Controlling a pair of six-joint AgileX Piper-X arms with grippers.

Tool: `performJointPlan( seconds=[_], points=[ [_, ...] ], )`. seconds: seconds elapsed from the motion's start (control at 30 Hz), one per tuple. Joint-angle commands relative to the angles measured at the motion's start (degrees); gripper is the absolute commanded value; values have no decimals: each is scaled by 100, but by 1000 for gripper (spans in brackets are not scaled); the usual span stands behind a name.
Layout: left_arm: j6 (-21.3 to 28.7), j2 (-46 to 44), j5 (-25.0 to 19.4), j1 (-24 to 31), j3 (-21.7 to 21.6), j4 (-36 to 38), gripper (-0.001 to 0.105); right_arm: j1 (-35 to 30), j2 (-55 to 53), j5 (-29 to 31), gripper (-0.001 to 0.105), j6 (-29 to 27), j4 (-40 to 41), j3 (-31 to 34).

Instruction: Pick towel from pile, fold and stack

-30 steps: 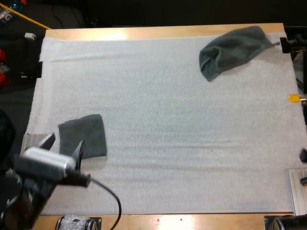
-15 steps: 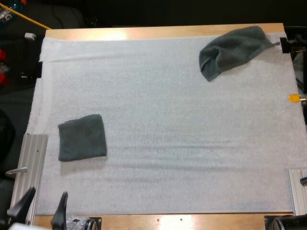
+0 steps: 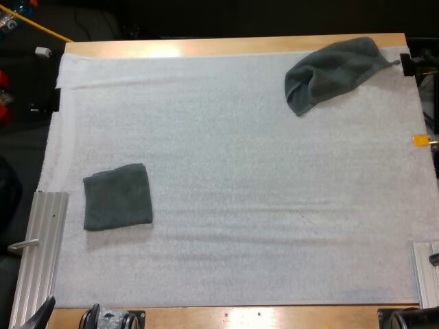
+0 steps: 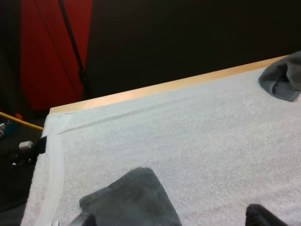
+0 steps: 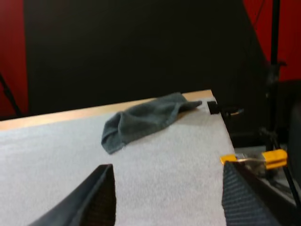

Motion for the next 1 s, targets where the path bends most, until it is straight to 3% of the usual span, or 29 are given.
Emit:
performJointPlan(
  seconds=[0.0, 0.3, 0.43, 0.7, 0.97],
  points=[
    [-3, -790, -34, 21, -40, 119, 61, -24, -143, -47, 50, -39, 25, -37],
    [69, -792, 44, 171, 370, -204, 61, -24, -726, -47, 50, -69, 144, 383],
    [69, -787, 75, 171, 657, -609, 61, -24, -726, -47, 50, -138, -244, 782],
    [-299, -778, 330, 171, 1482, -1580, 61, -24, -715, -154, 50, -154, -1437, 2004],
    [-367, -773, 329, 171, 2452, -2091, 61, -24, -714, -279, 50, -154, -1964, 3009]
  ],
)
